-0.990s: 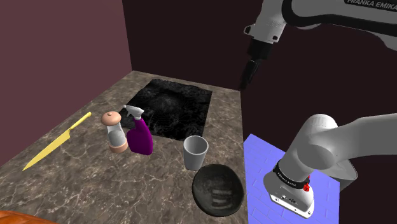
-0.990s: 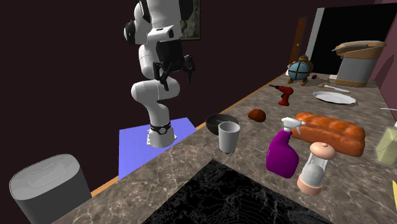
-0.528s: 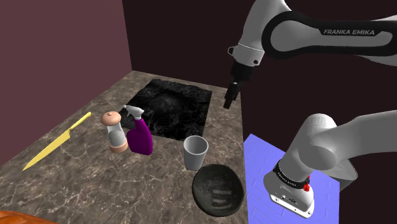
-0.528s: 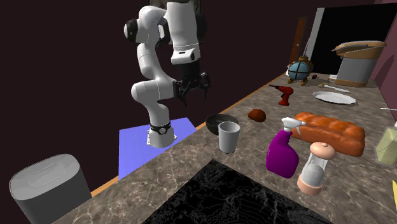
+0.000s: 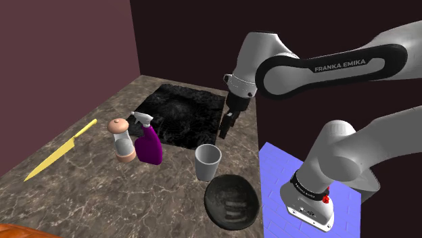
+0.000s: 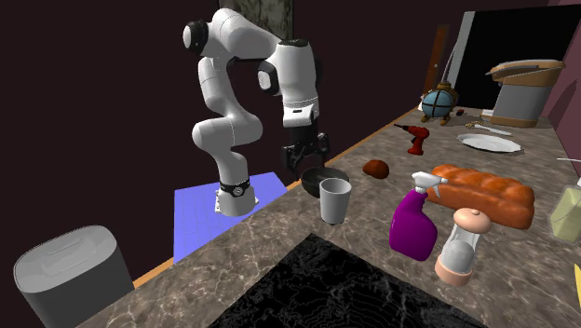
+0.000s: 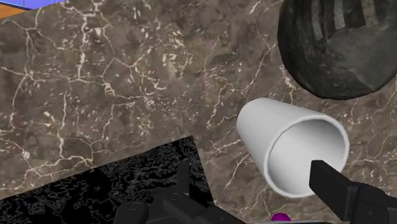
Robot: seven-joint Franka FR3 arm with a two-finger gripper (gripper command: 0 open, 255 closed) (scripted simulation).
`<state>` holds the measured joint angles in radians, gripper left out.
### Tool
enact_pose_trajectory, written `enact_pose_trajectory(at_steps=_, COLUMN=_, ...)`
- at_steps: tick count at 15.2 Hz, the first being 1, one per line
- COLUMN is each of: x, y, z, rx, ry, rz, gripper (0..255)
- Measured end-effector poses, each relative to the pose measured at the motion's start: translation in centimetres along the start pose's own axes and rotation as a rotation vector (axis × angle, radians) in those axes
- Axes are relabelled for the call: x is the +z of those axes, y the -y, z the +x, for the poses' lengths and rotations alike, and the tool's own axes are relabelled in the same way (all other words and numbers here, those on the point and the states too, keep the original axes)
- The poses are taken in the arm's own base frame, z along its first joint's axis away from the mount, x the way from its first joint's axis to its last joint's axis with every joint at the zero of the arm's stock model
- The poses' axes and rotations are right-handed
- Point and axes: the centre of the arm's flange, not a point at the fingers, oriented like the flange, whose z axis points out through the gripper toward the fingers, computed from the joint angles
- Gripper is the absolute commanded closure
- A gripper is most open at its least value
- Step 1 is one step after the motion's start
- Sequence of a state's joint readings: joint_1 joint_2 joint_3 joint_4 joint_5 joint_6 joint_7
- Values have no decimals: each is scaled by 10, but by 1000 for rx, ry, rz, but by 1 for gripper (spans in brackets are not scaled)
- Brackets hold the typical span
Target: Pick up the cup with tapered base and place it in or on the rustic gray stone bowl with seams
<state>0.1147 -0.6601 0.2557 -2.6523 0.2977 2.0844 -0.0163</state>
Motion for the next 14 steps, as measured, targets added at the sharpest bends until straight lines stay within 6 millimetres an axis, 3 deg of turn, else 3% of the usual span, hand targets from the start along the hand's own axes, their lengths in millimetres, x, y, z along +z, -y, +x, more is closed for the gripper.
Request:
enact_pose_trajectory(at_steps=5, x=53, y=33, z=12, rx=-12, ry=-10, rz=-3, gripper=0)
enact_pose_trajectory(at_steps=12, x=91, y=36, z=14, rx=-13, ry=-12, rz=-3, gripper=0)
enact_pose_trajectory(at_steps=14, x=93, y=36, z=15, rx=-13, ry=-12, rz=-3, gripper=0)
